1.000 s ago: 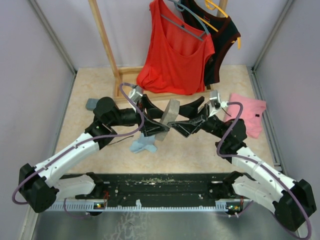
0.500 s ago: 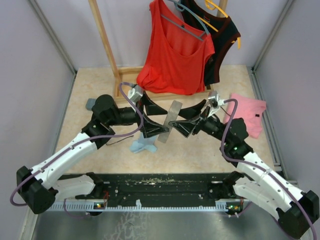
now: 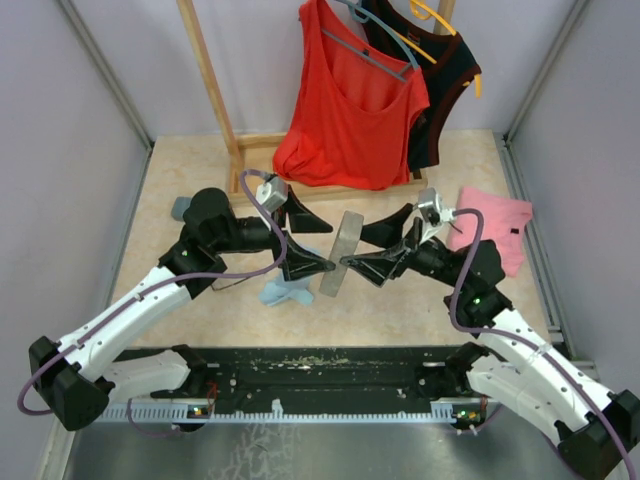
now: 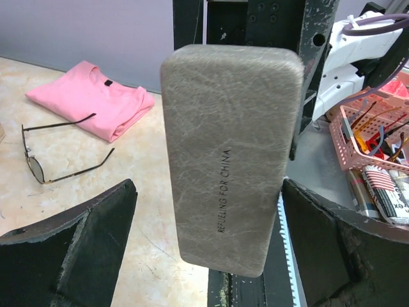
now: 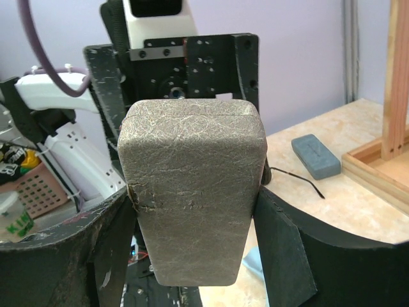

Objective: Organize the sunglasses
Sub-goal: Place the sunglasses case at the center of the board.

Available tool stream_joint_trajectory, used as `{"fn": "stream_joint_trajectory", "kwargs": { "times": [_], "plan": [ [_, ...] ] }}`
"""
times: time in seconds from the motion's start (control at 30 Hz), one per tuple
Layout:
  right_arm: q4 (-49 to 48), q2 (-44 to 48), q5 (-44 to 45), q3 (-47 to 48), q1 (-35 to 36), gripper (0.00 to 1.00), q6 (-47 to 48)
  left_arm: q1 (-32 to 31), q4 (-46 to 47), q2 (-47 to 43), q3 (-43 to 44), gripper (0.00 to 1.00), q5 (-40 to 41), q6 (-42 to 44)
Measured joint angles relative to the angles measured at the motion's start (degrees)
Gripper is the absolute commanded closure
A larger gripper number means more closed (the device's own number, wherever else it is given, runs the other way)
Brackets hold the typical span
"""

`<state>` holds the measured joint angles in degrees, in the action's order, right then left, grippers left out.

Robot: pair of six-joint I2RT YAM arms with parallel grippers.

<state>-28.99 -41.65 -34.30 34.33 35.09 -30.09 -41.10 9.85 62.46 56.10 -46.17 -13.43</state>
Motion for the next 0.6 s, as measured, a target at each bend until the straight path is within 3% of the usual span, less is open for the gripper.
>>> {"fn": "stream_joint_trajectory", "kwargs": {
  "times": [0.17, 0.3, 0.5, 0.6],
  "plan": [
    [-1.2, 0.0, -2.6, 1.0, 0.0, 1.0, 1.2, 0.0, 0.2, 0.0, 0.3, 0.01, -1.8, 0.0],
    [2.1, 0.8, 0.4, 2.2, 0.0, 1.0, 5.5, 0.0, -0.1, -0.2, 0.4, 0.01, -1.3, -0.1],
    [4.6, 3.8, 8.3, 2.2, 0.0, 1.0, 14.7, 0.0, -5.4, -3.6, 1.2, 0.0, 7.2, -0.5],
    [14.6, 1.6, 12.0, 7.5, 0.0, 1.0, 20.3, 0.0, -9.8, -5.1, 3.1, 0.0, 14.8, -0.8]
  ]
}}
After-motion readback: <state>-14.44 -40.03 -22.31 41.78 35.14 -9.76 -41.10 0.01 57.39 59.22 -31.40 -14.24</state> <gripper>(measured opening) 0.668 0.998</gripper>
